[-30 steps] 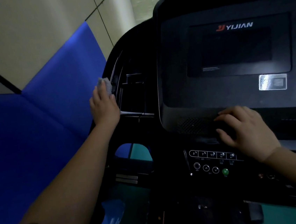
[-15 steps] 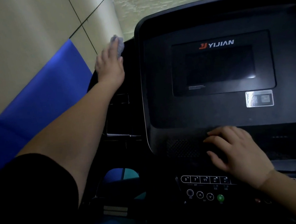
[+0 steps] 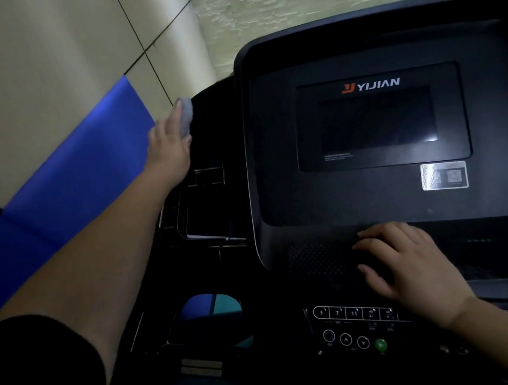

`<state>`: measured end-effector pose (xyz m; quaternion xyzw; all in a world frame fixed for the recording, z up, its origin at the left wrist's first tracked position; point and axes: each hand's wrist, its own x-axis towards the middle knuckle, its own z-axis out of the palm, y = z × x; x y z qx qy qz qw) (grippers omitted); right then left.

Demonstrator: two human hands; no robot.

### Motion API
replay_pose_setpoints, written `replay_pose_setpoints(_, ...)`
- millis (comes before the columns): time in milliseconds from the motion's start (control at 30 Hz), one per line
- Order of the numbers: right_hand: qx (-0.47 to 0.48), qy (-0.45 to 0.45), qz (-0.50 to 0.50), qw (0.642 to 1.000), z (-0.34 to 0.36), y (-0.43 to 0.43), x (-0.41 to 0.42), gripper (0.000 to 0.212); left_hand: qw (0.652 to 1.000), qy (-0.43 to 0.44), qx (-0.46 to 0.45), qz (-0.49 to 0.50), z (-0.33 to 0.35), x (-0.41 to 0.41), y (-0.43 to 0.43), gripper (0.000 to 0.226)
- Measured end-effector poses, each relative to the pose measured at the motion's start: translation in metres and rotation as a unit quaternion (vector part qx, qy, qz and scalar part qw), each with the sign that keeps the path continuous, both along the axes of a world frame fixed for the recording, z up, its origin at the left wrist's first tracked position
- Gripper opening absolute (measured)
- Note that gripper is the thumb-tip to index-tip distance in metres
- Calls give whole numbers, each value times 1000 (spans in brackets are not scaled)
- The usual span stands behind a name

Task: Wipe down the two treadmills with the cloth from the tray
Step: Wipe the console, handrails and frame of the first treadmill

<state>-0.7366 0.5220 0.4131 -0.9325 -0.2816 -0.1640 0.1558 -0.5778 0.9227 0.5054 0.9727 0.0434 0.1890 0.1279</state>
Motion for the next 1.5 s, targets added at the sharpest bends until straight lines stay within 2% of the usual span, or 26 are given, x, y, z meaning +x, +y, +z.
replay_pose_setpoints(167, -3, -2, -2, 1000, 0, 0, 0, 33, 999, -14, 7, 37, -26, -35, 14, 64)
replay_pose_setpoints(267, -4, -1, -3, 1000, 0, 0, -1, 32, 996, -85, -7, 38, -30, -43, 2, 58)
replay_pose_setpoints(367, -2, -1, -2, 1000, 0, 0, 0, 32, 981, -182, -66, 7, -23, -40, -23, 49)
replay_pose_setpoints(433, -1, -3, -2, 1000, 0, 0, 0, 31, 976, -197, -89, 2, -21, -29, -41, 47)
replay_pose_setpoints(600, 1, 1, -2, 1000, 0, 0, 0, 31, 992, -95, -37, -71, -41, -7, -63, 46)
replay_pose_setpoints(833, 0, -4, -5, 1000, 1, 1, -1, 31, 990, -92, -48, -100, -16, 19, -66, 40)
replay_pose_setpoints(933, 1, -8, -4, 1000, 1, 2, 0, 31, 991, -59, -63, -104, -11, 21, -66, 38)
replay_pose_setpoints(1100, -1, -7, -6, 1000, 1, 2, -2, 32, 986, -10, 4, -166, -28, -2, -44, 46)
replay_pose_setpoints(1200, -2, -7, -9, 1000, 2, 3, -1, 32, 981, 25, 14, -191, -47, -32, -42, 48)
replay_pose_setpoints(1400, -4, -7, -11, 1000, 3, 4, -2, 34, 968, 92, -18, -231, -74, -96, -37, 45)
replay_pose_setpoints(1500, -7, -3, -13, 1000, 4, 4, -3, 34, 950, 159, -159, -216, -61, -119, -41, 40)
